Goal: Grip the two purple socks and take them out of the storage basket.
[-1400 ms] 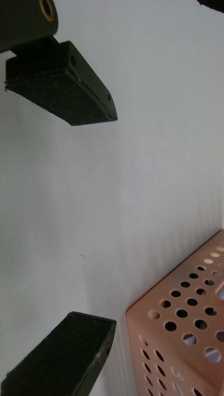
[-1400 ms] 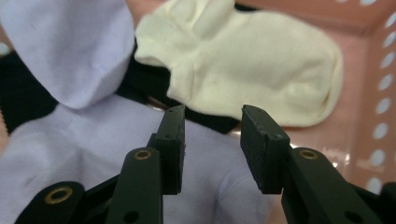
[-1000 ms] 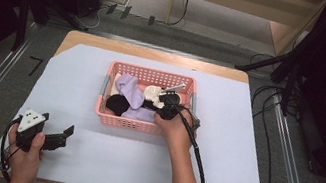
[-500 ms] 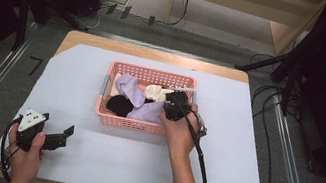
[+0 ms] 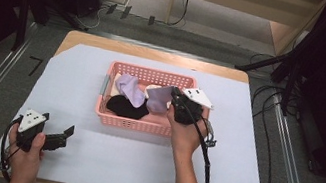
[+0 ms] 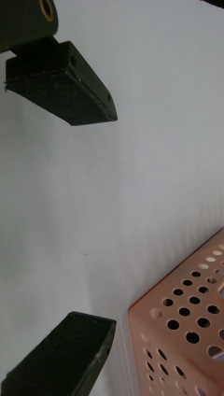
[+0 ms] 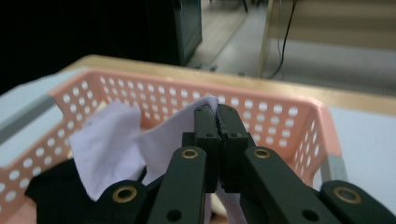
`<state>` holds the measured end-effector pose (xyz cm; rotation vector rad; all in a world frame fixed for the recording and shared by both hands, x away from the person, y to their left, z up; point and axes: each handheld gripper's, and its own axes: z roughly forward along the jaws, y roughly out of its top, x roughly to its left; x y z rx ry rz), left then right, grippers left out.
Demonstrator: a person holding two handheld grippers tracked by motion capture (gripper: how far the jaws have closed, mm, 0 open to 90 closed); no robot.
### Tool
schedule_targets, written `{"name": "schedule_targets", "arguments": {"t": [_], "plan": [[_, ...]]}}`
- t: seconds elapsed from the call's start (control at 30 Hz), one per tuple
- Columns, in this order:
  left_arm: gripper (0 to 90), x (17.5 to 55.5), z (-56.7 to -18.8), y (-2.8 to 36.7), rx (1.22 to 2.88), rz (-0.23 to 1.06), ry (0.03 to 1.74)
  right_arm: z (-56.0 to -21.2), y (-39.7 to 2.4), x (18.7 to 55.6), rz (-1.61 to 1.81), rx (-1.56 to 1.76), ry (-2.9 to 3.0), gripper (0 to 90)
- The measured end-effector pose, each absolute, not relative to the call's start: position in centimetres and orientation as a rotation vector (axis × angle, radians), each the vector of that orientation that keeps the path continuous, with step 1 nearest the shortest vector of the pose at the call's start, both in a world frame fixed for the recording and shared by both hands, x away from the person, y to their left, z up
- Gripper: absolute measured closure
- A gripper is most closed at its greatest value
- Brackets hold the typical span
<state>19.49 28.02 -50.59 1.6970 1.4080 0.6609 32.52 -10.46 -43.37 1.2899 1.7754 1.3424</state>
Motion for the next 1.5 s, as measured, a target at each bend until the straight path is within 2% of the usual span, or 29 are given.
{"name": "schedule_targets", "arguments": {"t": [0.2,0.87,1.5], "plan": [[3.7,19.6,-50.6,28.0,1.699,0.658,1.417,-42.8,-10.7,32.3,1.441,1.131,1.640,89.0],[3.7,19.7,-50.7,27.9,1.705,0.653,1.423,-40.5,-14.3,31.3,1.488,1.086,1.402,89.0],[3.7,19.7,-50.6,27.8,1.718,0.670,1.415,-40.3,-22.0,30.1,1.403,1.184,1.264,89.0]]}}
